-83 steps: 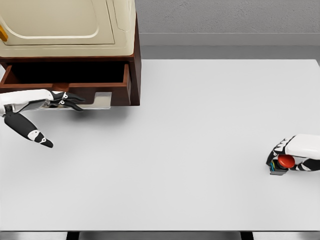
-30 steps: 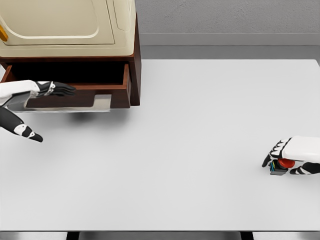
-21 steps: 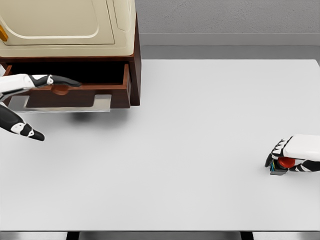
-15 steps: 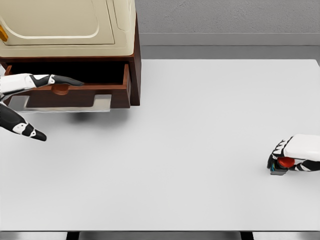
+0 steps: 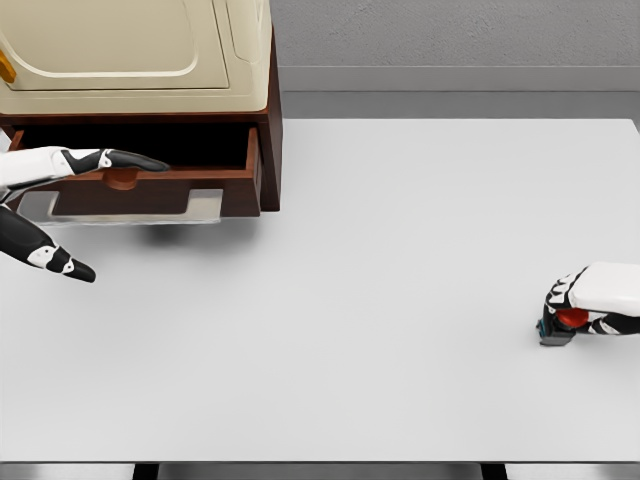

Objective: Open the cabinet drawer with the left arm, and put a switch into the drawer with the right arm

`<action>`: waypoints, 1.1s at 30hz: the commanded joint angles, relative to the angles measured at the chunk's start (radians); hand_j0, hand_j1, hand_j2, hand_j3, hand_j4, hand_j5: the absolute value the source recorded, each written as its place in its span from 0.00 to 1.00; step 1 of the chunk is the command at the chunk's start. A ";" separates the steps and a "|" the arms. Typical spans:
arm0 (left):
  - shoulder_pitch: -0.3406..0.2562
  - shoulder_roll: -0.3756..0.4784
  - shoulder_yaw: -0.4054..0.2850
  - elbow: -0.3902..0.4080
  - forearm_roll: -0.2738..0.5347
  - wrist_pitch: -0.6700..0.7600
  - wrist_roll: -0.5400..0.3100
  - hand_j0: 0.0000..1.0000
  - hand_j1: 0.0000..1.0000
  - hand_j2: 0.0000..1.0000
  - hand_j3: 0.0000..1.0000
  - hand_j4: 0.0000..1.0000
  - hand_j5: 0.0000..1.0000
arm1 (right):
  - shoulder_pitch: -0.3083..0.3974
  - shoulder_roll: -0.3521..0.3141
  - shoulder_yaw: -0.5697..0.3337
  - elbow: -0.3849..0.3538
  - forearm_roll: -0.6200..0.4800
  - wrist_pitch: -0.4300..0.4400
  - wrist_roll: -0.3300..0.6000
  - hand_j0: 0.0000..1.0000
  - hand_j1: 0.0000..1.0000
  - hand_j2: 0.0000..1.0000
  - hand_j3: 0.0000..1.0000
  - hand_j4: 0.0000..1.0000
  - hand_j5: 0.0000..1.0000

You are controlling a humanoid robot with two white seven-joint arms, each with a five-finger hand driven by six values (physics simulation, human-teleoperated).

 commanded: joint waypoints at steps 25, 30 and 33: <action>0.001 0.016 0.072 0.000 0.012 0.003 0.000 1.00 1.00 1.00 1.00 1.00 1.00 | -0.153 0.138 0.003 0.002 -0.009 0.002 0.000 0.48 0.48 0.48 0.48 0.48 0.48; 0.001 0.016 0.072 0.000 0.013 0.003 0.000 1.00 1.00 1.00 1.00 1.00 1.00 | -0.212 0.204 0.006 0.003 -0.008 0.002 0.000 0.48 0.48 0.48 0.48 0.48 0.48; 0.003 0.017 0.072 0.000 0.013 0.003 0.000 1.00 1.00 1.00 1.00 1.00 1.00 | -0.273 0.231 0.062 0.008 -0.006 0.002 0.000 0.48 0.48 0.48 0.48 0.48 0.48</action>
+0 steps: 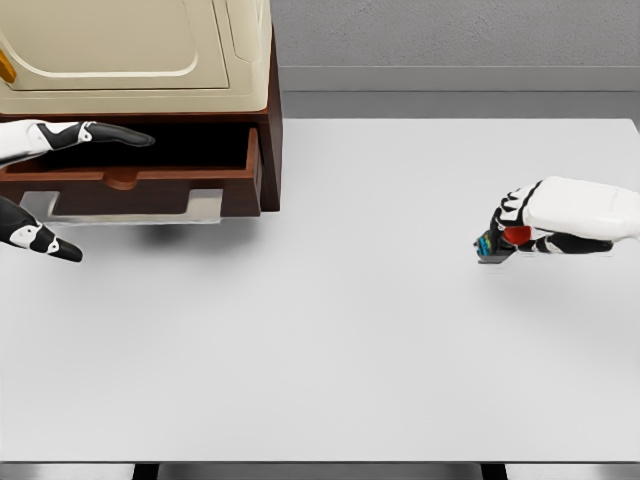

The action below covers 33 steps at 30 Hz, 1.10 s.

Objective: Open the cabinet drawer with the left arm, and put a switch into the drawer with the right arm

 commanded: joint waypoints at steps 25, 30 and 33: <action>0.001 -0.005 0.001 0.000 0.013 0.003 0.000 1.00 1.00 1.00 1.00 1.00 1.00 | -0.233 0.111 0.240 0.013 0.004 0.002 0.000 0.48 0.48 0.48 0.48 0.48 0.48; 0.001 -0.001 0.001 0.000 0.013 0.003 0.000 1.00 1.00 1.00 1.00 1.00 1.00 | -0.295 0.148 0.291 0.021 0.005 0.002 0.000 0.48 0.48 0.48 0.48 0.48 0.48; 0.001 -0.002 0.001 0.000 0.013 0.003 0.000 1.00 1.00 1.00 1.00 1.00 1.00 | -0.345 0.177 0.336 0.025 0.007 0.002 0.000 0.48 0.48 0.48 0.48 0.48 0.48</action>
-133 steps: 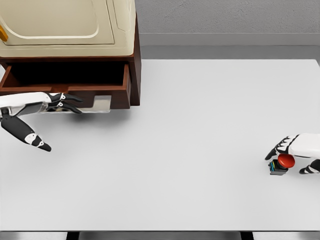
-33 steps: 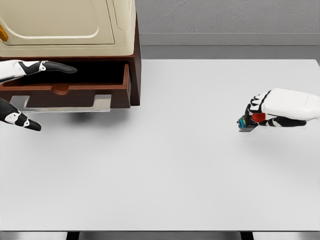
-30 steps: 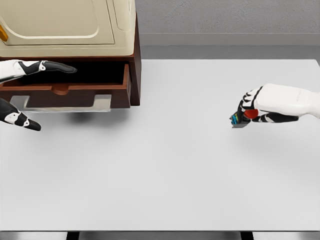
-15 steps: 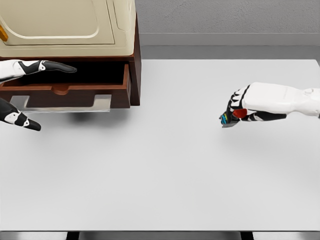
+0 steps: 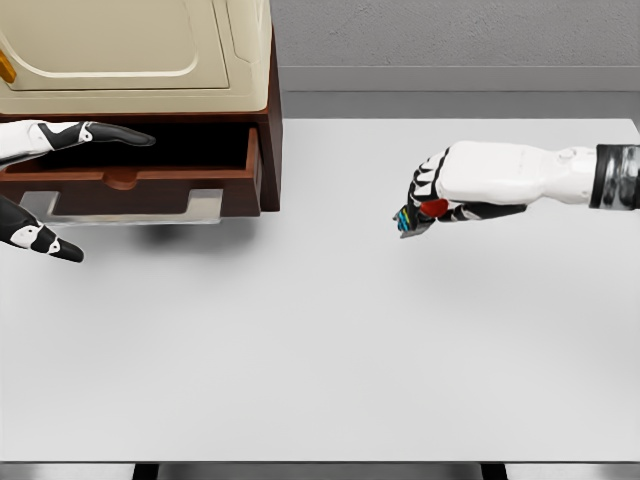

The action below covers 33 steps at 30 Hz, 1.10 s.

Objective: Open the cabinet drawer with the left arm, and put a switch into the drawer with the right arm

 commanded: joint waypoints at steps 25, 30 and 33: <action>0.000 0.007 0.003 0.000 0.009 0.003 0.000 1.00 1.00 1.00 1.00 1.00 1.00 | -0.281 0.215 0.239 0.088 -0.004 0.002 0.000 0.48 0.48 0.48 0.48 0.48 0.48; 0.002 0.007 0.002 0.000 0.009 0.003 0.000 1.00 1.00 1.00 1.00 1.00 1.00 | -0.327 0.232 0.255 0.085 -0.005 0.002 0.000 0.48 0.48 0.48 0.48 0.48 0.48; 0.006 0.007 0.003 0.000 0.009 0.003 0.000 1.00 1.00 1.00 1.00 1.00 1.00 | -0.351 0.235 0.255 0.085 -0.007 0.002 0.000 0.48 0.48 0.48 0.48 0.48 0.48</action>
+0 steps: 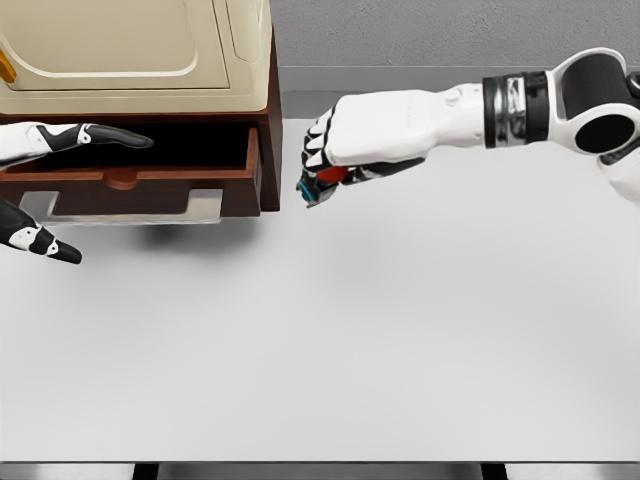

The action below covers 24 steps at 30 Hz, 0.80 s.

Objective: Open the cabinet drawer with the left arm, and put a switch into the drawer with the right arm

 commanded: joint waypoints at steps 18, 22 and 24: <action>0.000 -0.017 0.001 0.000 0.009 0.003 0.000 1.00 1.00 1.00 1.00 1.00 1.00 | -0.150 0.120 0.069 0.027 -0.013 0.003 0.000 0.48 0.48 0.48 0.48 0.48 0.48; 0.000 -0.017 0.001 0.000 0.009 0.003 0.000 1.00 1.00 1.00 1.00 1.00 1.00 | -0.173 0.168 0.089 0.083 -0.013 0.003 0.000 0.48 0.48 0.48 0.48 0.48 0.48; 0.000 -0.017 0.001 0.000 0.007 0.003 0.000 1.00 1.00 1.00 1.00 1.00 1.00 | -0.189 0.199 0.096 0.103 -0.013 0.003 0.000 0.48 0.48 0.48 0.48 0.48 0.48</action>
